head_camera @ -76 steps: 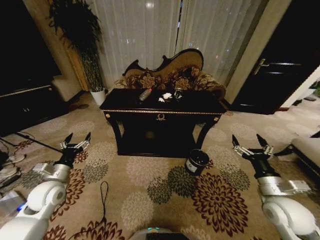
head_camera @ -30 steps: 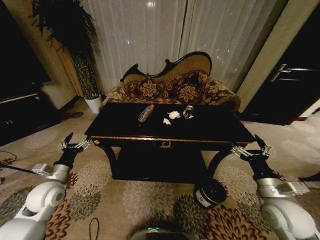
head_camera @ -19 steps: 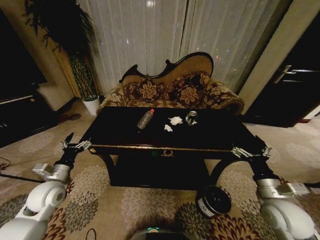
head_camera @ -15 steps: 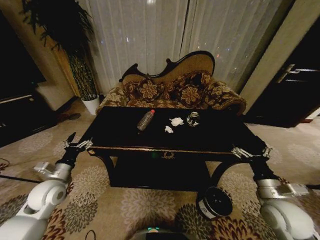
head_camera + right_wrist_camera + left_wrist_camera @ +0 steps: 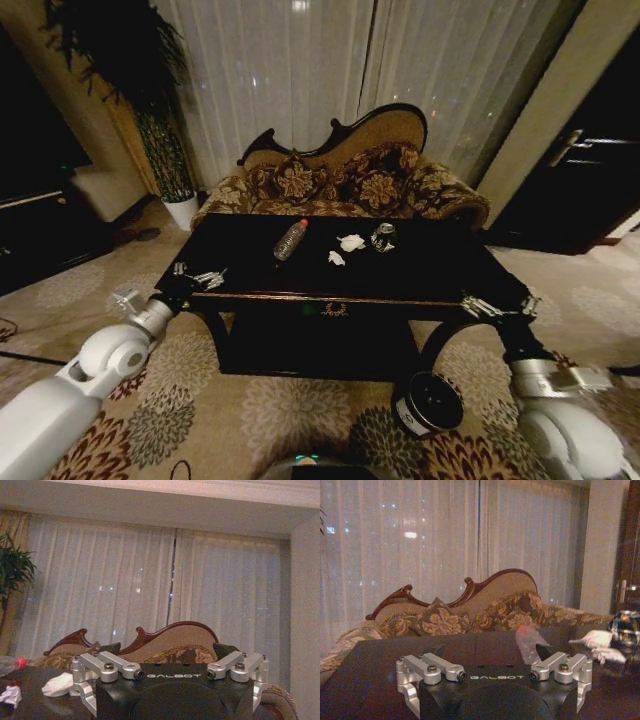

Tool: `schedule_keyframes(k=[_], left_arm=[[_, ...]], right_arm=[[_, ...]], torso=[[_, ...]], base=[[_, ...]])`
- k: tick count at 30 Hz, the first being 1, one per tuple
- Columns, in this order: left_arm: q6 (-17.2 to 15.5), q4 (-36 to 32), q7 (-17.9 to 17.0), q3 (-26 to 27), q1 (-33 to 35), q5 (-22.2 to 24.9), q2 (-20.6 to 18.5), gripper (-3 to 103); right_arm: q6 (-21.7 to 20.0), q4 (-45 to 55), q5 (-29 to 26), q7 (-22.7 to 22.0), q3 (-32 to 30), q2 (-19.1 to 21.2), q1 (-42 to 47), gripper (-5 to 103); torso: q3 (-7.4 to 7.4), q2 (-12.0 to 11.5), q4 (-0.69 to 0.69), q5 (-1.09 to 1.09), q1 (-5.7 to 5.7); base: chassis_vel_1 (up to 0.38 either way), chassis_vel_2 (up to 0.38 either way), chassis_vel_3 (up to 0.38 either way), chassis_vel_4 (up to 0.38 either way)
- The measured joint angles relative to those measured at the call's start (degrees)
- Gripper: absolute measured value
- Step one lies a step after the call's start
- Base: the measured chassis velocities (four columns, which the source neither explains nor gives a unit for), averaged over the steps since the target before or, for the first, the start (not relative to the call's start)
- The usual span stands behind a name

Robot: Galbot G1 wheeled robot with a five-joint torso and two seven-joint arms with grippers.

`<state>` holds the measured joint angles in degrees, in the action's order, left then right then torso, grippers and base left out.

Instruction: Move to the front of the table and place the trash on the table into the trash bin.

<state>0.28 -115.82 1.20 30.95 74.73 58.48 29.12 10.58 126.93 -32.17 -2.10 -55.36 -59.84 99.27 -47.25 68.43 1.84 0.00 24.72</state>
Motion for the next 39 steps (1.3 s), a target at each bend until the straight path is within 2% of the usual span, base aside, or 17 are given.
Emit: schedule_keyframes(k=[5, 9, 18, 22, 23, 27, 32, 39], left_arm=[[0.0, 0.6, 1.0, -2.5, -1.4, 1.4, -4.1, 100], [0.0, 2.6, 2.1, -4.9, -3.8, 1.6, -5.7, 100], [-0.1, 7.3, 3.6, -13.9, -14.3, 2.7, -5.8, 100], [-1.7, 10.3, 3.3, -22.8, -24.7, 5.0, -3.8, 100], [-1.7, 10.3, 3.3, -22.8, -24.7, 5.0, -3.8, 100], [-2.8, 12.6, 2.7, -30.9, -33.9, 5.4, -0.8, 100], [-3.4, 14.5, 2.5, -36.1, -39.3, 5.3, 1.2, 100], [-3.4, 16.2, 2.6, -41.1, -43.4, 5.1, 2.5, 100]], right_arm=[[0.0, -0.6, 0.0, 0.1, 0.1, 0.5, -0.2, 100], [0.1, -0.6, 0.0, 0.1, 0.0, -0.2, -0.1, 100], [0.3, -0.5, 0.6, 0.2, 0.0, -1.3, 0.1, 100], [0.2, -0.5, 0.8, 0.2, 0.0, -1.8, 0.2, 100], [0.2, -0.5, 0.8, 0.2, 0.0, -1.8, 0.2, 100], [0.2, -0.7, 0.8, 0.2, 0.0, -2.4, 0.4, 100], [0.2, -1.2, 0.8, 0.2, -0.1, -2.8, 0.2, 100], [0.2, -2.0, 0.8, 0.3, 0.0, -3.0, -0.4, 100]], torso=[[0.01, 0.0, 0.01, 0.00, -0.02], [0.01, 0.0, 0.01, 0.00, -0.01], [0.01, 0.0, 0.01, -0.01, -0.02], [0.00, 0.0, 0.01, -0.01, -0.01], [0.00, 0.0, 0.01, -0.01, -0.01], [0.00, 0.0, 0.02, -0.01, -0.01], [0.00, 0.0, 0.03, 0.01, -0.01], [0.01, 0.0, 0.00, 0.00, -0.01]], base=[[0.000, 0.000, 0.000, 0.000], [0.000, 0.000, 0.000, 0.000], [0.000, 0.000, 0.000, 0.000], [0.000, 0.000, 0.000, 0.000], [0.000, 0.000, 0.000, 0.000], [0.000, 0.000, 0.000, 0.000], [0.000, 0.000, 0.000, 0.000], [0.000, 0.000, 0.000, 0.000]])
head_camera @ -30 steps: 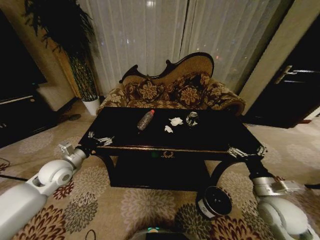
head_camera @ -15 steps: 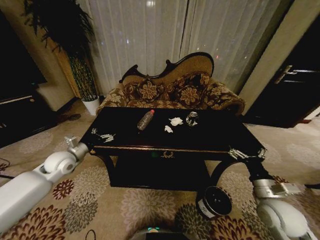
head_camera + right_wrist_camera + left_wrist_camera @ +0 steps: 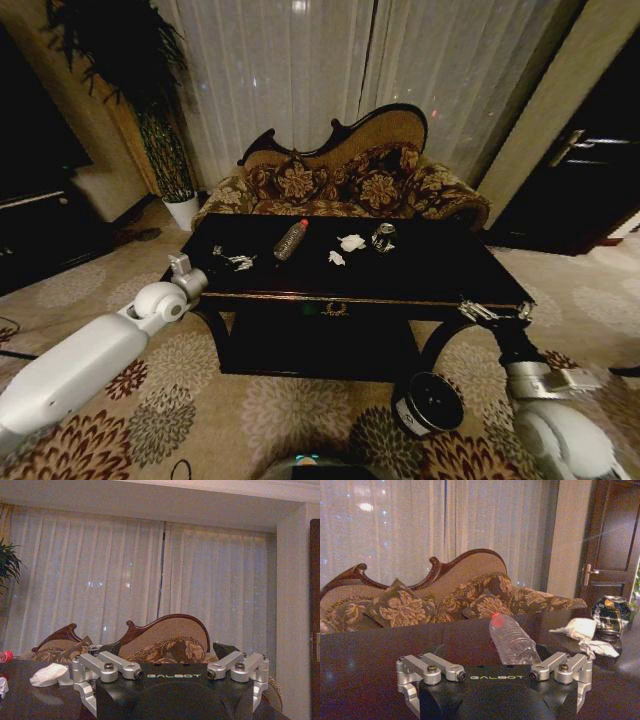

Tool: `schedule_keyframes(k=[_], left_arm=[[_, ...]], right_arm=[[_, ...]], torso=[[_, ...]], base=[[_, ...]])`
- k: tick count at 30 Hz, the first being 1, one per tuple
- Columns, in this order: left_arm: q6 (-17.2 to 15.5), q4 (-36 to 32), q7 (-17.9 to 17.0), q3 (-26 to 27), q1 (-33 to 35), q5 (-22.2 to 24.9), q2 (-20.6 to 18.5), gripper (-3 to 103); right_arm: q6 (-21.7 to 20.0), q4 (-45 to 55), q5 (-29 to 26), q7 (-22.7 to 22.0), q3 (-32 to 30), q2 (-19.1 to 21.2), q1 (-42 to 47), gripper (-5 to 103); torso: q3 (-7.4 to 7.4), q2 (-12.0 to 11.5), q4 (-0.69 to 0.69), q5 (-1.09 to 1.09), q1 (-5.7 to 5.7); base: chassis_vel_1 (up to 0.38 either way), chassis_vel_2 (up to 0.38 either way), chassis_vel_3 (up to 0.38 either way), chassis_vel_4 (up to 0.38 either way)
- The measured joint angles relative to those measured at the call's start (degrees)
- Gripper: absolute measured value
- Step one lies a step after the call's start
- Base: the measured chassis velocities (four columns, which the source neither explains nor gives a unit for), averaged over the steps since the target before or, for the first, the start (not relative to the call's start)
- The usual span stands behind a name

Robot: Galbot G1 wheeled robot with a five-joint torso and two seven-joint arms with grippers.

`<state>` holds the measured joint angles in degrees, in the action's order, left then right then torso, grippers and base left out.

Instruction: Move to the front of the table and place the trash on the table into the trash bin.

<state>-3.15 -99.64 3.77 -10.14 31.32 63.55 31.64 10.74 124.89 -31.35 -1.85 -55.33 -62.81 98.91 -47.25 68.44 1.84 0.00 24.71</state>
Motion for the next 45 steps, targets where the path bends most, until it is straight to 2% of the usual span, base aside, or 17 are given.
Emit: schedule_keyframes(k=[4, 8, 20, 30, 40, 45], left_arm=[[-0.2, 1.2, -0.1, -4.9, -4.6, -0.2, 2.1, 100], [-0.4, 2.5, -0.4, -7.7, -7.5, -0.4, 4.0, 100], [-0.1, 5.5, 0.0, -9.4, -8.9, -1.1, 4.7, 100], [0.4, 7.1, 0.4, -11.5, -11.2, -2.1, 6.9, 100], [1.5, 11.8, 0.9, -13.6, -13.4, -3.3, 10.0, 100], [2.0, 13.0, 1.3, -15.6, -14.9, -4.5, 12.8, 100]], right_arm=[[0.0, -0.5, -0.1, 0.5, 0.2, 0.2, -0.2, 100], [0.0, -0.7, -0.3, 0.6, 0.4, 0.6, -0.2, 100], [0.2, -2.1, -1.1, 0.7, 0.4, 1.8, -1.1, 100], [0.1, -1.8, -1.0, 0.8, 1.0, 1.4, -1.3, 100], [0.1, -1.2, -0.8, 1.5, 1.0, 0.2, -0.6, 100], [0.2, -0.6, -0.8, 1.5, 0.6, 0.0, -0.2, 100]], torso=[[0.00, 0.0, 0.01, 0.01, 0.00], [0.00, 0.0, 0.03, 0.00, 0.00], [0.00, 0.0, 0.01, 0.00, 0.00], [0.00, 0.0, 0.02, 0.00, 0.00], [0.00, 0.0, 0.01, -0.01, 0.00], [0.00, 0.0, 0.02, 0.01, 0.00]], base=[[0.000, 0.000, 0.000, 0.000], [0.000, 0.000, 0.000, 0.000], [0.000, 0.000, 0.000, 0.000], [0.000, 0.000, 0.000, 0.000], [0.000, 0.000, 0.000, 0.000], [0.000, 0.000, 0.000, 0.000]])
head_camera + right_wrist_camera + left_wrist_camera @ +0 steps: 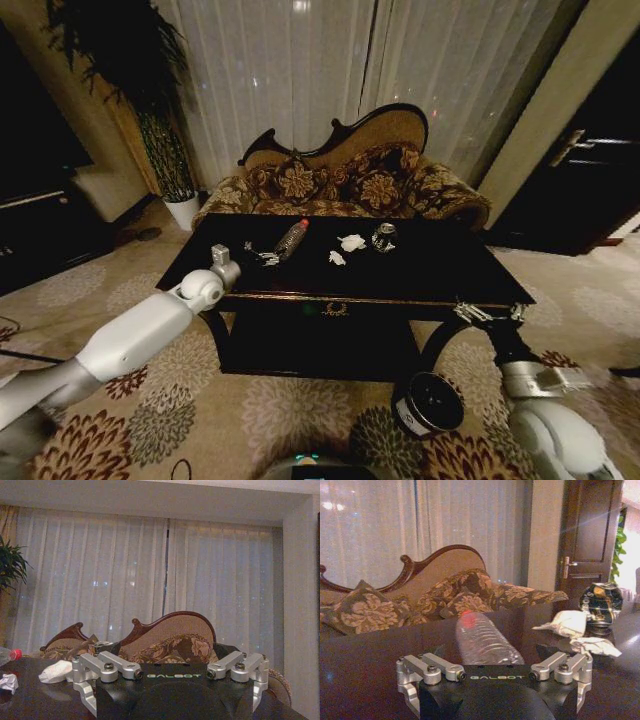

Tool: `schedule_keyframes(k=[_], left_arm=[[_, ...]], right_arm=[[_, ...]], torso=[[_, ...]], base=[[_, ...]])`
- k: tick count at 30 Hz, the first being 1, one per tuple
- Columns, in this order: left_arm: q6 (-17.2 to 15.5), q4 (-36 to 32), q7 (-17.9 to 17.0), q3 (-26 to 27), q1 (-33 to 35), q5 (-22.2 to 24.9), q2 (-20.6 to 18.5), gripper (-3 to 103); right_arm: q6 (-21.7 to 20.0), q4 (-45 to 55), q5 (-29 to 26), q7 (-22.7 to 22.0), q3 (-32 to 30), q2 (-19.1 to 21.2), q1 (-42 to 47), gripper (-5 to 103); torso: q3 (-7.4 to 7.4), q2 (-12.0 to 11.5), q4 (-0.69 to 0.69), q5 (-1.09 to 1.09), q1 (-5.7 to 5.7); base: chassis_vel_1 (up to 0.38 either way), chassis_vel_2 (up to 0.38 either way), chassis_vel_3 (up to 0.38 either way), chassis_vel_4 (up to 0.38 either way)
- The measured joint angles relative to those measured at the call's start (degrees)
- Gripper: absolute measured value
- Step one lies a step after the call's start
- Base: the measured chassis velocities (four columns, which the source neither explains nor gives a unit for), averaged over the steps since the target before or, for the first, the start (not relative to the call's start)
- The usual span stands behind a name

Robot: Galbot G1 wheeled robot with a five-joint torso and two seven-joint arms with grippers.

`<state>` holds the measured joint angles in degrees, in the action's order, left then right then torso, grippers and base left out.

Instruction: Move to the front of the table and place the trash on the table into the trash bin.

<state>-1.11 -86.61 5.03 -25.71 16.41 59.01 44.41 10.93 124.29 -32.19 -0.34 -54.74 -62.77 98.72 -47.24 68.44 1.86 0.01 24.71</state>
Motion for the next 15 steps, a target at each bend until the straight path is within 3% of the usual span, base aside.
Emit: schedule_keyframes(k=[15], left_arm=[[1.4, 3.9, 0.0, -0.7, 0.5, -4.0, 5.2, 100]], right_arm=[[0.4, -1.0, -0.2, -0.4, -0.9, 1.4, 0.1, 100]], torso=[[0.00, 0.0, 0.00, -0.01, 0.00]], base=[[0.000, 0.000, 0.000, 0.000]])
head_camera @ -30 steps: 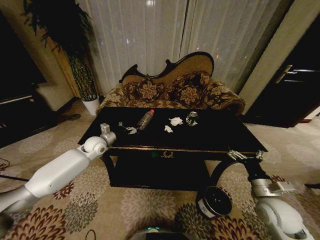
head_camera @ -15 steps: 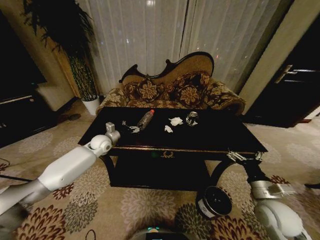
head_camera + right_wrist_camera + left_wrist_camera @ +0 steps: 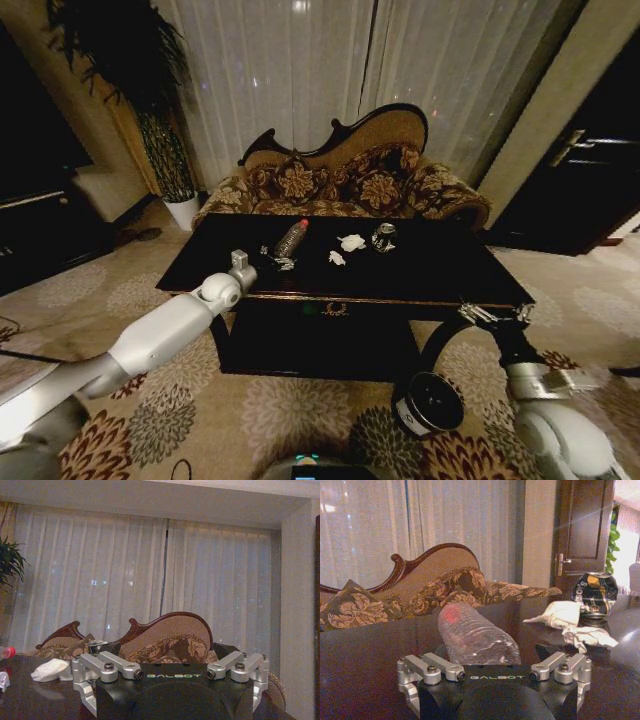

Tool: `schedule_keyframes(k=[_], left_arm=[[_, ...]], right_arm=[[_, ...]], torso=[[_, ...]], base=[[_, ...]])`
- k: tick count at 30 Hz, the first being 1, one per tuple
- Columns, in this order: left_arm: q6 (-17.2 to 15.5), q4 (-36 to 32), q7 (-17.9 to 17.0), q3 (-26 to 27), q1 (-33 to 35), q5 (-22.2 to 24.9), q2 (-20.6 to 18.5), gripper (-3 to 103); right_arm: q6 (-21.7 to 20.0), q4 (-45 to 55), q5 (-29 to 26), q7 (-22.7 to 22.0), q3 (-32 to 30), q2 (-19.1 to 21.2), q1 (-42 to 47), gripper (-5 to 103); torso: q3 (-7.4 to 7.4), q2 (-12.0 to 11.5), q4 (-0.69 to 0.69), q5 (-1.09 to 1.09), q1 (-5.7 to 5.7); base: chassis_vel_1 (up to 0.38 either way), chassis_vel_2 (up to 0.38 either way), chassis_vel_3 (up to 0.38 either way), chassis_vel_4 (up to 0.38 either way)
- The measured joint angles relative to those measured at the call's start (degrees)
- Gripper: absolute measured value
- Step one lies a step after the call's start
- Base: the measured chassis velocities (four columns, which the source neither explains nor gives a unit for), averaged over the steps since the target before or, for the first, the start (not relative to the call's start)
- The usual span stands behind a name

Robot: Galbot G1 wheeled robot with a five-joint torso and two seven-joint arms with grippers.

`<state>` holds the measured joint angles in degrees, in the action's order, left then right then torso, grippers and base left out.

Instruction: Move to the front of the table and place the trash on the table into the trash bin.

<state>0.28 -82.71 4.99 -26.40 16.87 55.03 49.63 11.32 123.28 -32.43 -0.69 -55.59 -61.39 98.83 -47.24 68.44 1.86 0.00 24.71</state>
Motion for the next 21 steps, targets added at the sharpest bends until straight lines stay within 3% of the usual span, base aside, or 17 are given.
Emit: schedule_keyframes(k=[4, 6, 7, 8, 10, 14, 16, 21], left_arm=[[0.1, -0.1, -0.3, 0.2, 0.2, 0.3, -0.4, 85], [0.1, -0.1, -0.3, 0.2, 0.3, 0.3, -0.5, 85], [0.3, -0.1, -0.3, 0.3, 0.4, 0.2, -0.7, 74], [0.3, -0.1, -0.3, 0.4, 0.5, 0.2, -0.8, 74], [0.4, -0.2, -0.3, 0.5, 0.7, 0.1, -1.0, 63], [0.4, -0.8, -0.4, 0.8, 1.1, 0.1, -1.4, 51], [0.4, -1.0, -0.4, 0.9, 1.2, 0.1, -1.5, 51], [0.2, -1.8, -0.6, 2.2, 2.3, 0.1, -2.2, 40]], right_arm=[[-0.1, -0.2, 0.0, -0.2, 0.0, 0.3, -0.2, 100], [-0.1, -0.2, 0.0, -0.2, 0.0, 0.3, -0.2, 100], [-0.1, -0.2, 0.0, -0.3, 0.0, 0.3, -0.2, 100], [-0.2, -0.3, 0.0, -0.3, 0.1, 0.3, -0.2, 100], [-0.2, -0.4, 0.2, -0.3, 0.3, 0.2, -0.2, 100], [-0.2, -0.4, 0.3, -0.3, 0.4, 0.1, -0.1, 100], [-0.2, -0.3, 0.3, -0.4, 0.4, 0.1, -0.1, 100], [-0.3, 0.0, 0.5, -0.5, 0.4, 0.3, -0.1, 100]], torso=[[0.00, 0.0, -0.01, 0.00, 0.00], [0.00, 0.0, -0.01, 0.00, 0.00], [0.00, 0.0, -0.02, 0.00, -0.01], [0.00, 0.0, -0.02, 0.00, -0.01], [0.00, 0.0, -0.02, 0.00, 0.00], [0.00, 0.0, -0.01, 0.00, 0.00], [0.00, 0.0, 0.00, 0.00, 0.00], [0.00, 0.0, -0.01, -0.01, 0.00]], base=[[0.000, 0.000, 0.000, 0.000], [0.000, 0.000, 0.000, 0.000], [0.000, 0.000, 0.000, 0.000], [0.000, 0.000, 0.000, 0.000], [0.000, 0.000, 0.000, 0.000], [0.000, 0.000, 0.000, 0.000], [0.000, 0.000, 0.000, 0.000], [0.000, 0.000, 0.000, 0.000]])
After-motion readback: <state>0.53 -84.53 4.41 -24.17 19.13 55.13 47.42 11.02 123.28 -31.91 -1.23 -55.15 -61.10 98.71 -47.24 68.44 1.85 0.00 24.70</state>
